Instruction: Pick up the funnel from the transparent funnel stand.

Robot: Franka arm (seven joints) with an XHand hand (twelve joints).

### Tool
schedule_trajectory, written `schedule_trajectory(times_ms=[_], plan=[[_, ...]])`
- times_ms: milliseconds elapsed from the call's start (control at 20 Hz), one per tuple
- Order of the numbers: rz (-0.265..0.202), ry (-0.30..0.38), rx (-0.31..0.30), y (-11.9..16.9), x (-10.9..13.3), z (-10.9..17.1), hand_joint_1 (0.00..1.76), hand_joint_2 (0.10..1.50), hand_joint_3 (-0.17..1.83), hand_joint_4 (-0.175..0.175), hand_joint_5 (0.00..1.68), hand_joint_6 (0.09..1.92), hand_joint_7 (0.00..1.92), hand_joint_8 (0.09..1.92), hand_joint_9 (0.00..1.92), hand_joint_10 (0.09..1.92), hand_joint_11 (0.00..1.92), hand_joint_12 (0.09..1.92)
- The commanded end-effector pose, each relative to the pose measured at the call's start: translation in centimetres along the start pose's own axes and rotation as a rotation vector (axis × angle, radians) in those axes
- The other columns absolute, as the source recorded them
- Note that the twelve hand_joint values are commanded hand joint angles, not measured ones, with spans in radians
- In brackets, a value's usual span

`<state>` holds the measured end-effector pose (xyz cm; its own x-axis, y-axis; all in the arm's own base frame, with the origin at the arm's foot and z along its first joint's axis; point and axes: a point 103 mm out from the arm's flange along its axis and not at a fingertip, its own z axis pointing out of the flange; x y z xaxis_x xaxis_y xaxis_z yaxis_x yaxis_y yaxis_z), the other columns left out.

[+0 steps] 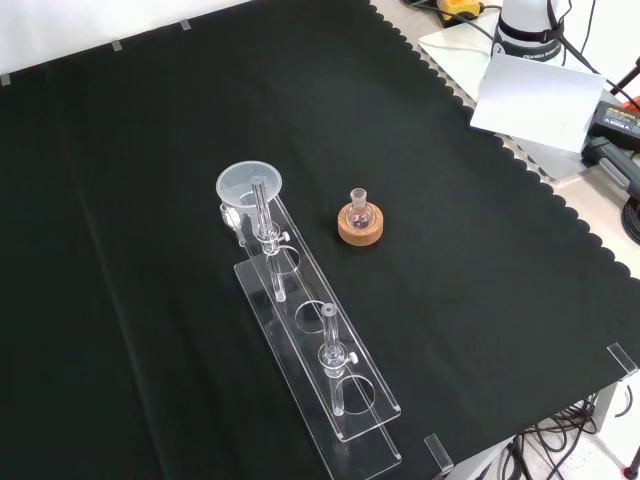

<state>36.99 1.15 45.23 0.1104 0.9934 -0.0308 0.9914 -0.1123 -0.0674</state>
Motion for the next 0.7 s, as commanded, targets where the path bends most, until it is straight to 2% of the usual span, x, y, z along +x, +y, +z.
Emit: schedule_trajectory(times_ms=[50, 400, 700], plan=[[-0.071, 0.010, 0.055, 5.2, 2.3, 3.0, 0.03, 1.20, 0.33, -0.006, 0.25, 0.09, 0.10, 0.52, 0.24, 0.68, 0.19, 1.36], [-0.143, -0.004, 0.127, 9.6, 4.3, 6.1, 0.11, 1.14, 0.30, -0.021, 0.27, 0.09, 0.12, 0.58, 0.29, 0.69, 0.23, 1.37], [-0.199, -0.027, 0.176, 11.5, 6.1, 7.9, 0.26, 1.02, 0.26, -0.023, 0.24, 0.09, 0.07, 0.62, 0.26, 0.71, 0.20, 1.39]])
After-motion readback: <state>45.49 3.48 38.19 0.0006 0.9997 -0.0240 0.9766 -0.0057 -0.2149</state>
